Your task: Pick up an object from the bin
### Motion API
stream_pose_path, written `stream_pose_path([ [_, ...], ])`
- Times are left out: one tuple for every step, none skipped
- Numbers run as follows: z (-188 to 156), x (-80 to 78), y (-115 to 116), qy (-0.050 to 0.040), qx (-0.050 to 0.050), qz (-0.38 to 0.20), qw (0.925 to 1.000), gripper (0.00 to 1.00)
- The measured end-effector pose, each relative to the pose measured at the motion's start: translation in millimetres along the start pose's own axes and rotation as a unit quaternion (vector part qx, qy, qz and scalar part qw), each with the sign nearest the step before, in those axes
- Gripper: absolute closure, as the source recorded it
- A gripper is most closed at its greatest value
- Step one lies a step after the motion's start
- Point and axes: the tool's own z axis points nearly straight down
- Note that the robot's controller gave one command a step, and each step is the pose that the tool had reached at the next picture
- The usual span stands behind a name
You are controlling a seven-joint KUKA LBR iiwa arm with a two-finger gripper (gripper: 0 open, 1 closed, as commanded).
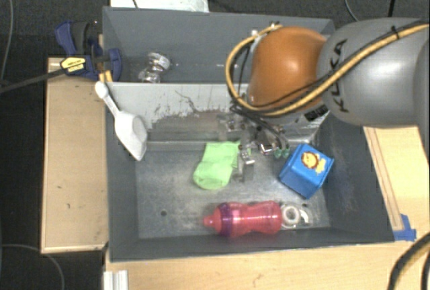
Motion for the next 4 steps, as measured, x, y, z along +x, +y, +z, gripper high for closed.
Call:
stream_pose_path([
  [-2,2.5,8,0.0012,-0.002,-0.045,0.999,0.0],
  [79,-4.4,-13,-0.0012,-0.002,0.022,0.9997,0.0],
  [107,-8.5,-16,0.0,-0.003,-0.007,1.0,1.0],
  [105,-8.8,-17,-0.001,-0.003,-0.011,0.9999,1.0],
])
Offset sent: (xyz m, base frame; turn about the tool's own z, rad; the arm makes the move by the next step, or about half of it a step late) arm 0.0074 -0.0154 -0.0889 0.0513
